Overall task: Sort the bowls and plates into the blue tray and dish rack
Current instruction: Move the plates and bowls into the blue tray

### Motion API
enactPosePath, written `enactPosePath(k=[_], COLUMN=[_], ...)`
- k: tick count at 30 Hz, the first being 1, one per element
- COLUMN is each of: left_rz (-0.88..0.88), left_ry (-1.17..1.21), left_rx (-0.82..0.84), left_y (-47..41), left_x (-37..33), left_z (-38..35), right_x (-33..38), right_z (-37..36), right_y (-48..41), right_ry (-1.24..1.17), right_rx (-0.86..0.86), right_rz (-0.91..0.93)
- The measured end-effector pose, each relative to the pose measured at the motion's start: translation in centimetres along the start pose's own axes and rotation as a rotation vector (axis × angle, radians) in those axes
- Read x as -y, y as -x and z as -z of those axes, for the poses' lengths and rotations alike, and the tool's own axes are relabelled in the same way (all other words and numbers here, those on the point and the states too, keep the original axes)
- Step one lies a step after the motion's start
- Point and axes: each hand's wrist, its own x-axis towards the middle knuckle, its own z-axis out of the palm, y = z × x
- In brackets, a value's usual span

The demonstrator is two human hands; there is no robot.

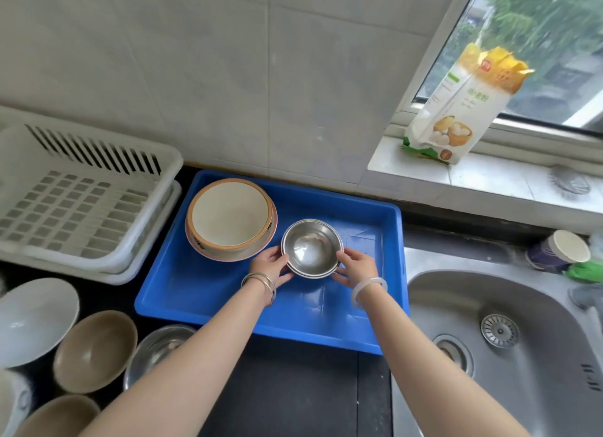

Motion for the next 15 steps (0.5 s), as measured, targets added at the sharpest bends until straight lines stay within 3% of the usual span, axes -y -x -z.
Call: enactPosePath(k=[6,15], left_rz=[0.004,-0.047], left_ry=[0.192,0.289], left_rx=[-0.027,-0.006], left_y=[-1.2,-2.2], left_x=[0.6,0.1], left_z=[-1.3,-2.2], right_x=[0.6,1.3], right_z=[-1.0,-2.3], right_y=[-1.5,-3.1], right_ry=[-0.11,-0.171], right_rx=[-0.023,-0.042], right_rz=[0.009,0.032])
